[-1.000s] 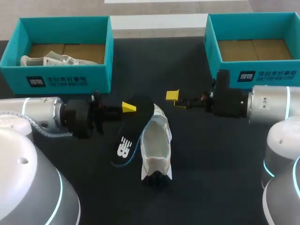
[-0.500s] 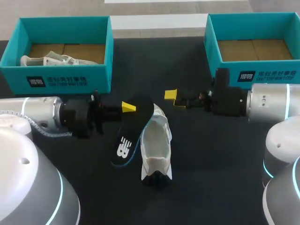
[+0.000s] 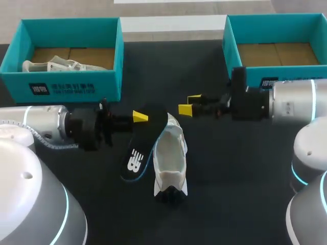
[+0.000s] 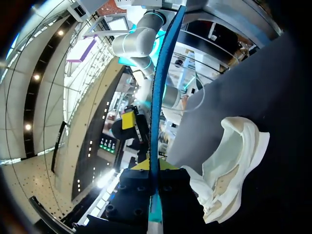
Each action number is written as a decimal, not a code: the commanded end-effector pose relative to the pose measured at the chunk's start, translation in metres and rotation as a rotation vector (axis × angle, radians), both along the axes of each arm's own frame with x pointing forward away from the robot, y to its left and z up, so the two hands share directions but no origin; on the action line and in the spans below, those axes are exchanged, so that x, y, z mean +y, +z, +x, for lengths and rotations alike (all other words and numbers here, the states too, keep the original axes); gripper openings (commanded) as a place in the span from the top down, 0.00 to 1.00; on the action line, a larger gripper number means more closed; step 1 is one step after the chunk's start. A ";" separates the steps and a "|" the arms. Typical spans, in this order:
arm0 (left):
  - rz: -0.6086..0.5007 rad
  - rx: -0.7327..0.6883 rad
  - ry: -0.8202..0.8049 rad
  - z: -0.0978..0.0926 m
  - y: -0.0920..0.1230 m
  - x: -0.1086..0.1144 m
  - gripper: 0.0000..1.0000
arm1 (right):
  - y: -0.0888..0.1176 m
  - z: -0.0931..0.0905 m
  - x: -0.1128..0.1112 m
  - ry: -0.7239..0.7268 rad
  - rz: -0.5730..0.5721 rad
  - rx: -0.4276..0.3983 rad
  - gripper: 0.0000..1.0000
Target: Take the shoe out of the shoebox, open the shoe tongue, remove and reinsert the insole, then place the shoe into the shoebox
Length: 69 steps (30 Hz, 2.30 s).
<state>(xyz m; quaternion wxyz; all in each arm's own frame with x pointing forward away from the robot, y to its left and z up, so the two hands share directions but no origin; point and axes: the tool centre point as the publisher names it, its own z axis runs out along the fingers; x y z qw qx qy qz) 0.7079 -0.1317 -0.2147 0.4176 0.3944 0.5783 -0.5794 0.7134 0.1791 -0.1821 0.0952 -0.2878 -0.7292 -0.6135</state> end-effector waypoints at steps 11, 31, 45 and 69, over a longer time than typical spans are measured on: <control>0.000 -0.001 0.003 -0.001 0.000 0.000 1.00 | -0.004 0.001 -0.013 0.123 -0.097 -0.226 0.00; 0.000 -0.001 0.003 -0.001 0.000 0.000 1.00 | -0.014 0.007 -0.044 0.125 -0.205 -0.557 0.00; 0.000 -0.001 0.003 -0.001 0.000 0.000 1.00 | -0.014 0.007 -0.044 0.125 -0.205 -0.557 0.00; 0.000 -0.001 0.003 -0.001 0.000 0.000 1.00 | -0.020 0.007 -0.038 0.189 -0.313 -0.840 0.00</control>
